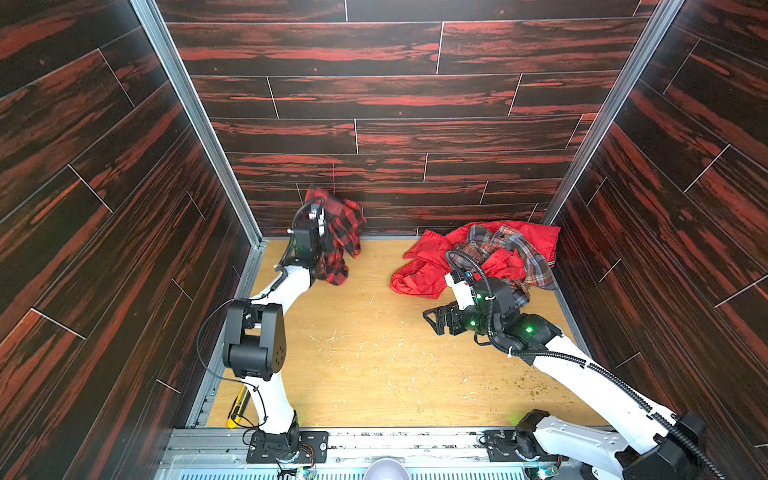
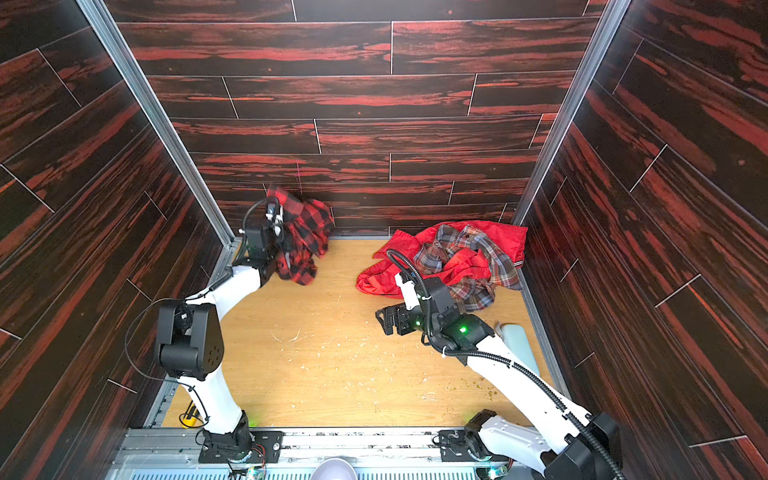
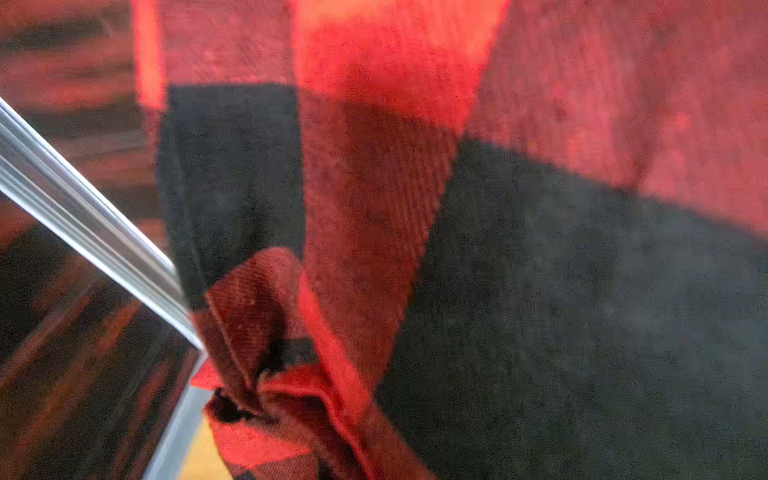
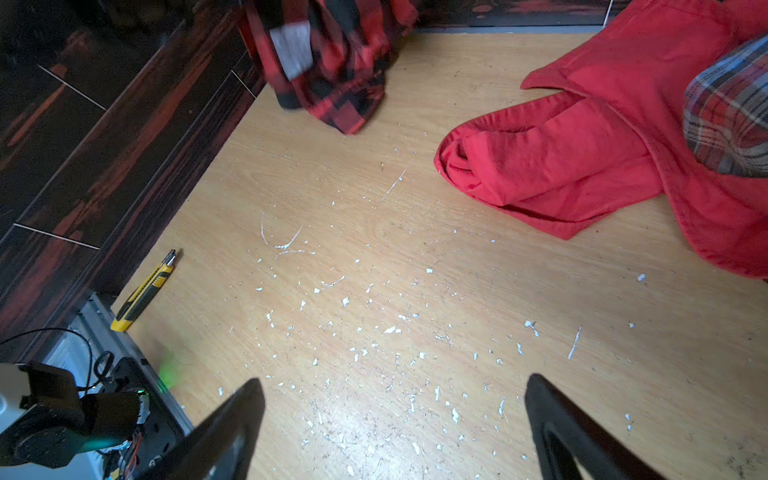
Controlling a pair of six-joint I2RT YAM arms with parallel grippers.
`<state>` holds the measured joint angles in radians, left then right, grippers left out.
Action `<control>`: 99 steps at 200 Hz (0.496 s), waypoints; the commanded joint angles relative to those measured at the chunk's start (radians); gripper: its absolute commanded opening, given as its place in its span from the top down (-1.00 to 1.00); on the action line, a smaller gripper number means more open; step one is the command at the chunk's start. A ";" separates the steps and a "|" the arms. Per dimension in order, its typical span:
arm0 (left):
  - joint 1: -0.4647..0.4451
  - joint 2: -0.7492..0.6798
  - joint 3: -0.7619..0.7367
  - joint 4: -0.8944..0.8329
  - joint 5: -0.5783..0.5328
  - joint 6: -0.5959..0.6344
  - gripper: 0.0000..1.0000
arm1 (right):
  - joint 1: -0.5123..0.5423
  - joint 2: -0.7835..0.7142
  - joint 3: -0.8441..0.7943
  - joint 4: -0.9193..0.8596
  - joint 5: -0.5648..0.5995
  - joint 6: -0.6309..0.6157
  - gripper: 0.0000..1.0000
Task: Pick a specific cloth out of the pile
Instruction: 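Lower the shirt onto the table beside the wall with the left gripper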
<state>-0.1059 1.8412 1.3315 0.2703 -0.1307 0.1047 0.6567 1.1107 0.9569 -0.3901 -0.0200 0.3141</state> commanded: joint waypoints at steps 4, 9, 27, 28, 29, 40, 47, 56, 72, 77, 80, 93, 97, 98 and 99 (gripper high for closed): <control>-0.004 -0.131 -0.113 -0.101 0.018 -0.064 1.00 | 0.005 -0.003 -0.012 0.016 0.007 0.008 -0.97; -0.004 -0.145 -0.130 -0.136 0.017 -0.083 1.00 | 0.005 -0.002 -0.013 0.019 0.006 0.005 -0.97; -0.004 -0.192 -0.185 -0.236 0.036 -0.137 1.00 | 0.005 0.015 -0.011 0.026 -0.003 -0.006 -0.97; -0.005 -0.193 -0.185 -0.243 0.038 -0.138 1.00 | 0.005 0.016 -0.011 0.027 -0.004 -0.007 -0.97; -0.004 -0.194 -0.185 -0.249 0.039 -0.140 1.00 | 0.005 0.018 -0.010 0.027 -0.005 -0.007 -0.97; -0.004 -0.204 -0.188 -0.322 0.052 -0.155 1.00 | 0.005 0.031 -0.003 0.028 -0.012 -0.012 -0.97; -0.004 -0.203 -0.184 -0.364 0.056 -0.158 1.00 | 0.006 0.040 0.001 0.031 -0.015 -0.014 -0.97; -0.004 -0.199 -0.167 -0.435 0.056 -0.155 1.00 | 0.005 0.048 0.006 0.036 -0.019 -0.015 -0.97; -0.005 -0.173 -0.109 -0.583 0.027 -0.158 1.00 | 0.005 0.061 0.014 0.040 -0.025 -0.014 -0.97; -0.004 -0.163 -0.093 -0.626 0.012 -0.167 1.00 | 0.005 0.063 0.013 0.043 -0.026 -0.012 -0.97; -0.003 -0.155 -0.084 -0.644 0.003 -0.167 1.00 | 0.006 0.064 0.013 0.044 -0.027 -0.012 -0.97; -0.002 -0.116 -0.042 -0.715 -0.038 -0.177 1.00 | 0.005 0.066 0.011 0.052 -0.031 -0.006 -0.97; -0.003 -0.101 -0.034 -0.726 -0.048 -0.175 1.00 | 0.005 0.067 0.008 0.055 -0.033 -0.004 -0.97; -0.002 -0.098 -0.031 -0.729 -0.050 -0.175 1.00 | 0.005 0.067 0.008 0.055 -0.033 -0.004 -0.97; -0.003 -0.096 -0.029 -0.731 -0.052 -0.175 1.00 | 0.005 0.067 0.007 0.055 -0.033 -0.003 -0.97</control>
<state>-0.1097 1.7012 1.2221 -0.2680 -0.1146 -0.0463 0.6567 1.1667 0.9558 -0.3626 -0.0349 0.3031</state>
